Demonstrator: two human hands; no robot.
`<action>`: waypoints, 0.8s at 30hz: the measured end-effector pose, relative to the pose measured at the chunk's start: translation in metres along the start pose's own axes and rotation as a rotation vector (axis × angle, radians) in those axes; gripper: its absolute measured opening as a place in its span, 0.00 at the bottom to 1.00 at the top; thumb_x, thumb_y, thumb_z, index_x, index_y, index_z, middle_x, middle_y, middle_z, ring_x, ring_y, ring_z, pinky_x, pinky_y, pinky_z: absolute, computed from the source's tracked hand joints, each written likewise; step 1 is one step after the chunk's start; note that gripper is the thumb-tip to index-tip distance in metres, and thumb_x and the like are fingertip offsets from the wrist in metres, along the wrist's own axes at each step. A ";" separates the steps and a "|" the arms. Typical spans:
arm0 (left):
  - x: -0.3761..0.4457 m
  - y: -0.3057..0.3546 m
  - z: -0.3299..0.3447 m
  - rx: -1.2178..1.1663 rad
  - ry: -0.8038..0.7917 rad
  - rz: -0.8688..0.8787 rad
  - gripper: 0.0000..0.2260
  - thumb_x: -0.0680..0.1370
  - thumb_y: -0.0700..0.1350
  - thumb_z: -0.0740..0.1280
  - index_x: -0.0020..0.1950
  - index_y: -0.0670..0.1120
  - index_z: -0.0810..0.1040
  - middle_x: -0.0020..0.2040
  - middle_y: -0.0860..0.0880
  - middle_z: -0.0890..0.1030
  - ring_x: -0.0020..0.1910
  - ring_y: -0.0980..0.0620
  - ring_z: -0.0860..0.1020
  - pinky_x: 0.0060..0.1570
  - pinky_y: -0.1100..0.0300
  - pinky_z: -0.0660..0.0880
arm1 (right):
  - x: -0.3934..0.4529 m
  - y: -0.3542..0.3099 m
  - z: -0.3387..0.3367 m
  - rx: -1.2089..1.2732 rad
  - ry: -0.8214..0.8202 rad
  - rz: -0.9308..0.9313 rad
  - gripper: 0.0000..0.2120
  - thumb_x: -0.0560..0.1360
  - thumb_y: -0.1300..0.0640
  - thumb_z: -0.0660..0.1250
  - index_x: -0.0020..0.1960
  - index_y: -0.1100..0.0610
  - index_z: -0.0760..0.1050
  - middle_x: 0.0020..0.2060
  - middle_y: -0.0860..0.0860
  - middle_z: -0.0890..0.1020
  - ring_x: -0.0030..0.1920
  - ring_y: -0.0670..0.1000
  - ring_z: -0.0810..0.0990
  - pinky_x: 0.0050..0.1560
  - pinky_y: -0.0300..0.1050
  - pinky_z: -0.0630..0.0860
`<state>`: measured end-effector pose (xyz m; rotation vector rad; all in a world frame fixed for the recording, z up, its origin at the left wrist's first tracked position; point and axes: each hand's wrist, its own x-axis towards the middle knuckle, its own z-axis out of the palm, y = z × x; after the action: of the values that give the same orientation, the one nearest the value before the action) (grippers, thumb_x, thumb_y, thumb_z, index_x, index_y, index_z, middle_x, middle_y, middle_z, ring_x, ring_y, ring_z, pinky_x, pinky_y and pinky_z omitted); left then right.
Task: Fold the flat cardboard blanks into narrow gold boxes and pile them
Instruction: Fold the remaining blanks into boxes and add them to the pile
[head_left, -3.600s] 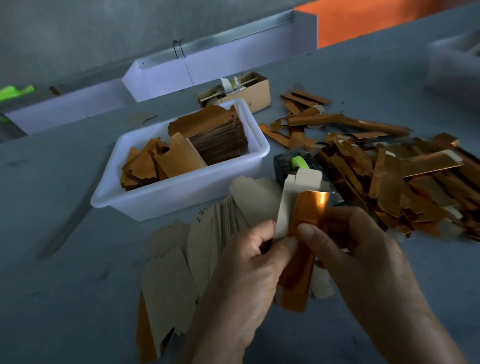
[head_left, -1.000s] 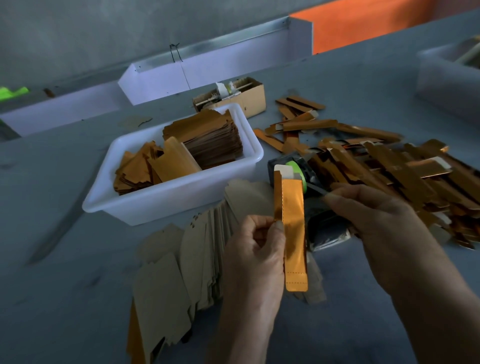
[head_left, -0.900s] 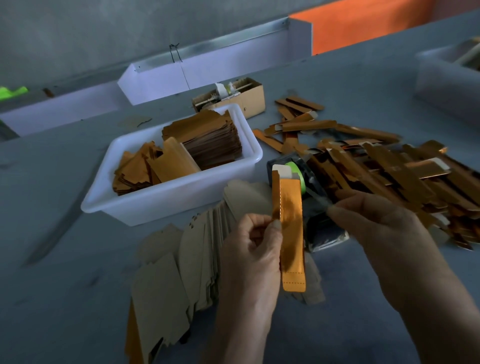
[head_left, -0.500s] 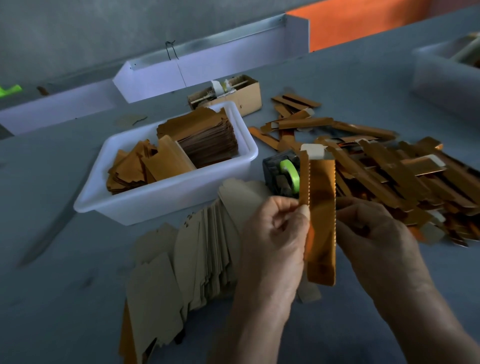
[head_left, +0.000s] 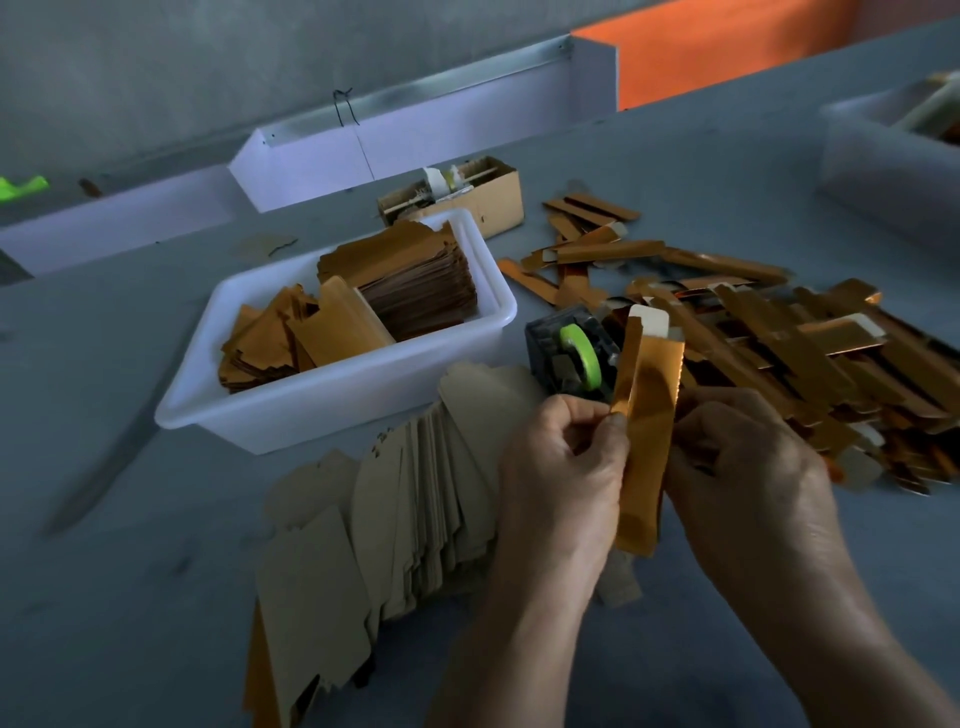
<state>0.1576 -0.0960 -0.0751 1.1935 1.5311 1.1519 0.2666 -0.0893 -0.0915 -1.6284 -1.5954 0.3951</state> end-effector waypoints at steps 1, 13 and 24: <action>-0.001 0.001 -0.001 0.012 0.004 0.009 0.03 0.78 0.50 0.67 0.47 0.52 0.79 0.43 0.51 0.82 0.41 0.52 0.82 0.42 0.55 0.81 | -0.001 0.000 -0.001 0.006 -0.001 0.005 0.03 0.72 0.60 0.71 0.40 0.60 0.81 0.46 0.44 0.75 0.38 0.41 0.73 0.35 0.27 0.64; -0.019 0.005 -0.010 -0.122 -0.031 0.002 0.04 0.78 0.45 0.67 0.44 0.49 0.80 0.39 0.49 0.83 0.35 0.56 0.82 0.34 0.63 0.78 | -0.006 -0.005 -0.048 0.666 -0.261 -0.001 0.10 0.60 0.45 0.65 0.39 0.41 0.81 0.36 0.46 0.82 0.35 0.45 0.80 0.31 0.32 0.76; -0.024 0.014 -0.019 -0.269 -0.126 -0.074 0.03 0.76 0.41 0.69 0.43 0.44 0.82 0.40 0.46 0.85 0.39 0.50 0.85 0.40 0.60 0.81 | -0.004 -0.016 -0.041 0.481 -0.351 -0.106 0.17 0.59 0.40 0.61 0.47 0.31 0.77 0.39 0.38 0.82 0.40 0.40 0.80 0.32 0.29 0.74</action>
<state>0.1465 -0.1205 -0.0556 1.0003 1.2701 1.1684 0.2839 -0.1087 -0.0553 -1.1448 -1.6643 0.9680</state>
